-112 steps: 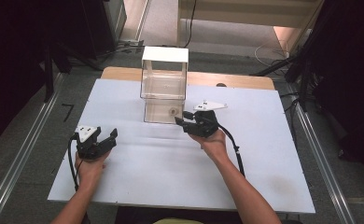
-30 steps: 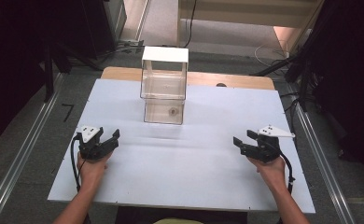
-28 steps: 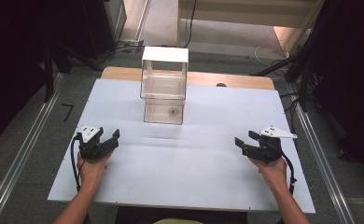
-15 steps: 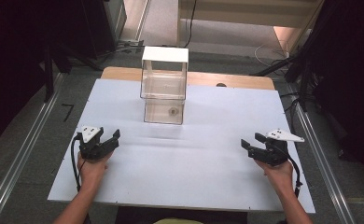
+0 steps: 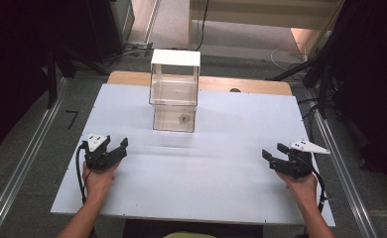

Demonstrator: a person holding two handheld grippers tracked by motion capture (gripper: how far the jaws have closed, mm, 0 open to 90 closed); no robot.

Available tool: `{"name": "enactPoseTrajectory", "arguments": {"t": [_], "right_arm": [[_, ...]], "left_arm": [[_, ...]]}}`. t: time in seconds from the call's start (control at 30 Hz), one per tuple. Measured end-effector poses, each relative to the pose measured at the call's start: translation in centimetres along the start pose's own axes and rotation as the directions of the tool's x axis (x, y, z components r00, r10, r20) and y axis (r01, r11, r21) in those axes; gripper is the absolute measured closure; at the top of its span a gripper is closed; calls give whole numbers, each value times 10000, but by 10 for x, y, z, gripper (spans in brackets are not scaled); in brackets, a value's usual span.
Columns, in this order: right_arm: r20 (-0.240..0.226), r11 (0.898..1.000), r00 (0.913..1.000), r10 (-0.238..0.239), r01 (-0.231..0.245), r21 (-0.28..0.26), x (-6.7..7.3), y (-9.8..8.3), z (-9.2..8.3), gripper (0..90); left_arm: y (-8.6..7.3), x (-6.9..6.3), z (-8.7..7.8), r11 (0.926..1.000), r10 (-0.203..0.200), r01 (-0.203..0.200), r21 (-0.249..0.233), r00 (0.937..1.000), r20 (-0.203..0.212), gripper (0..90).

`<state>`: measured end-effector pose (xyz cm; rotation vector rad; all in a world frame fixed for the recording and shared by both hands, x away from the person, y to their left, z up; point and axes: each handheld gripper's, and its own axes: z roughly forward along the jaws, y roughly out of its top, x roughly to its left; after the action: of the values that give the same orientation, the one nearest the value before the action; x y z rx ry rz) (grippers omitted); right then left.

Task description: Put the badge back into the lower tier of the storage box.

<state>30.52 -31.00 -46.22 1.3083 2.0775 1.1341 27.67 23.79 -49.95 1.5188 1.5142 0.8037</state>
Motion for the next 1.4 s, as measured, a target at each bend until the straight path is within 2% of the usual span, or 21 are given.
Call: {"name": "enactPoseTrajectory", "arguments": {"t": [0.8,1.2,1.4], "right_arm": [[482,9993,9981,384,-384,-7,-17,-9,-12,306],[839,9979,9943,652,-650,-47,-28,-16,-20,306],[907,9982,9941,595,-596,-17,-29,-17,-21,306]], "left_arm": [[0,0,-1,10000,-10,10,28,10000,15,346],[0,-1,0,10000,-18,18,20,10000,15,346],[0,0,-1,10000,-6,6,31,10000,3,346]]}}
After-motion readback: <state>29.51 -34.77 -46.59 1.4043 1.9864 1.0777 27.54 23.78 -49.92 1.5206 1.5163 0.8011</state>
